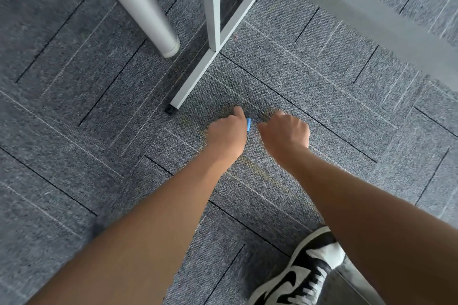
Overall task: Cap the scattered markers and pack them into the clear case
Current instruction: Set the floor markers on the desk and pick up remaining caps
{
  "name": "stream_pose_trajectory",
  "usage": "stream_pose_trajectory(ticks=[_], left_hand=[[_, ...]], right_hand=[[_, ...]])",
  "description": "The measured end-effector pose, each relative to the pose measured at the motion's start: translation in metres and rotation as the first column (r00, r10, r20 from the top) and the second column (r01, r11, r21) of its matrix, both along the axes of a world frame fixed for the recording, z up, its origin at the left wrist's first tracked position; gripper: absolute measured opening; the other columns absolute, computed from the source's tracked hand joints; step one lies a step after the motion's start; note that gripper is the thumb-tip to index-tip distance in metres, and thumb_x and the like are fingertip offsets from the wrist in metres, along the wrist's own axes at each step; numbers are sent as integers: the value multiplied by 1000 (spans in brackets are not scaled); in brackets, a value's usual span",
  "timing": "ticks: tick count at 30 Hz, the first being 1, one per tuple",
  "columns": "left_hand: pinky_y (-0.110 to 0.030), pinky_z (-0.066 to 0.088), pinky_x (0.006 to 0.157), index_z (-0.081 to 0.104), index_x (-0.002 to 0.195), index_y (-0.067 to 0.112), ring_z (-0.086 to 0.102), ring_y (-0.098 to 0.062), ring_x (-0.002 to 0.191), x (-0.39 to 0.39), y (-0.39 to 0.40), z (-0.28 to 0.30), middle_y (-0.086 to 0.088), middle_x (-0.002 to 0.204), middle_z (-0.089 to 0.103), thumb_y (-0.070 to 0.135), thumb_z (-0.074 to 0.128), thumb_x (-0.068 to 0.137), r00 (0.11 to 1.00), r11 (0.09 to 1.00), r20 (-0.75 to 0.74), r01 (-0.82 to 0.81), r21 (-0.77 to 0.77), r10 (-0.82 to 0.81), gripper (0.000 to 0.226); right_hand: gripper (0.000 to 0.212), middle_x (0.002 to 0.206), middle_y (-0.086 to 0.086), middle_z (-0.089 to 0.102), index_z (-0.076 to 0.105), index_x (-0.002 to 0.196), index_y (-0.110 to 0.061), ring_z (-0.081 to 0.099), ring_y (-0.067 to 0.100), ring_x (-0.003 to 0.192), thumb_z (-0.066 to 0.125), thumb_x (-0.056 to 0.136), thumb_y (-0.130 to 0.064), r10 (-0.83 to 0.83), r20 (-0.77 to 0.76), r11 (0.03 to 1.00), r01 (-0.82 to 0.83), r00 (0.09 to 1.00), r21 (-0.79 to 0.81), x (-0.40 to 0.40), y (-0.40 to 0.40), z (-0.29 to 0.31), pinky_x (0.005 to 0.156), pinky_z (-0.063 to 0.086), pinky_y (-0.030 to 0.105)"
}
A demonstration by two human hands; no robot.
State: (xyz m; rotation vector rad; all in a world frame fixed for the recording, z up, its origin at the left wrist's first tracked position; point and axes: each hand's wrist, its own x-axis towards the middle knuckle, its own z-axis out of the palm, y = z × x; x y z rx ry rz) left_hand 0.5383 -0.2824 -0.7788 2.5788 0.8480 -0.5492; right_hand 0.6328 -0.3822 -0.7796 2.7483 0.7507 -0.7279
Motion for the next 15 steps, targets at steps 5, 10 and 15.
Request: stream_pose_trajectory(ticks=[5,10,15], left_hand=[[-27,34,40,47,109,1,54,-17,52,4,5,-2,-5,78,60,26,51,104,962,949,30,-263,-172,272,26],[-29,26,42,43,74,10,31,-15,49,-5,16,7,-2,64,40,15,38,106,792,660,43,-476,-581,609,32],[-26,23,43,37,73,15,26,-12,47,-21,23,10,0,63,37,16,34,102,550,351,-75,-626,-696,832,28]], right_hand=[[40,59,0,49,52,63,-14,39,14,47,43,100,-26,-219,-113,955,237,969,180,3,-9,-5,45,29,20],[32,67,1,52,53,71,-11,41,11,51,49,103,-14,-382,-449,770,547,808,330,1,-1,-2,44,35,18],[13,92,9,66,58,104,-5,51,13,66,51,106,-15,-333,-437,805,494,835,330,-13,20,2,55,44,25]])
